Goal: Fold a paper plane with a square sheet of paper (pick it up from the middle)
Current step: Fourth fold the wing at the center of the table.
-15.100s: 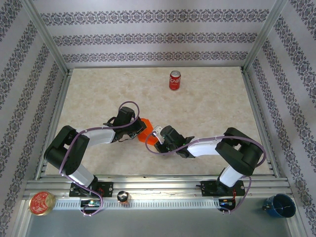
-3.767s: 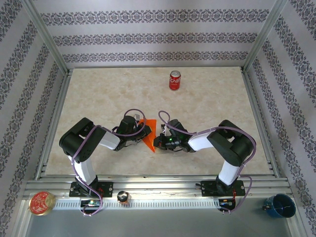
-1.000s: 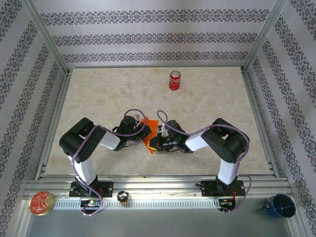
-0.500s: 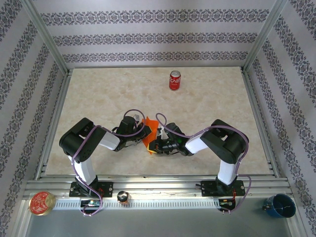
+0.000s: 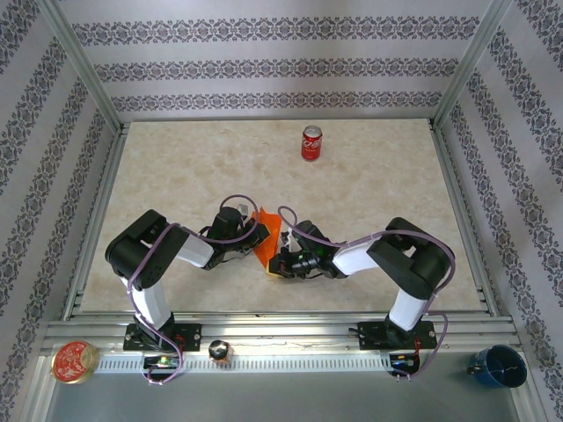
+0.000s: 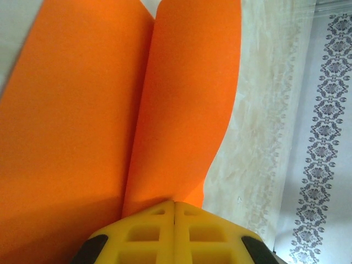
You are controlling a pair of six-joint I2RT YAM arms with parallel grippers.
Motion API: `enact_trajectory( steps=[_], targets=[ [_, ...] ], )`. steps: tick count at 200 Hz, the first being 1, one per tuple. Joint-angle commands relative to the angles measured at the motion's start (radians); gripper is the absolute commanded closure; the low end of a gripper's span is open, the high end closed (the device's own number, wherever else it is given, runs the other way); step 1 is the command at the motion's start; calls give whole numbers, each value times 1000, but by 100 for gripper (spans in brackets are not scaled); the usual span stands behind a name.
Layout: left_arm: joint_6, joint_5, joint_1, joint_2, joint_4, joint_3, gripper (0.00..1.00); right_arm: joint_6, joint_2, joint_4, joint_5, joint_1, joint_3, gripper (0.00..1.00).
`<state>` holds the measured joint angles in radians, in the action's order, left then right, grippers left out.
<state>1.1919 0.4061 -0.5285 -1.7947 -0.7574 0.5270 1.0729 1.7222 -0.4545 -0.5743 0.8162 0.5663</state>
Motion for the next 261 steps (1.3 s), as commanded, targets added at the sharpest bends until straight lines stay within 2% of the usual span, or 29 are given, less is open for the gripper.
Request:
enact_trajectory(
  steps=[1,44,67,131,167,197,261],
  targets=[
    [20,-97,5,9,88,-56,100,-51,-92,122,51,0,-5,97],
    [85,-222,-19,78,90,-124,100,-26,-182,105,52,-68,-8,97],
    [128,-292,-44,96,76,-155,100,-14,-141,93,11,-63,27,97],
    [238,-470,-137,137,75,-204,100,27,-6,85,31,-5,155,97],
    [242,-510,-156,172,106,-206,100,38,65,121,58,-10,231,99],
    [242,-524,-157,193,118,-212,100,44,122,127,28,-18,262,99],
    [244,-526,-157,190,100,-222,100,28,165,160,14,-9,242,100]
  ],
)
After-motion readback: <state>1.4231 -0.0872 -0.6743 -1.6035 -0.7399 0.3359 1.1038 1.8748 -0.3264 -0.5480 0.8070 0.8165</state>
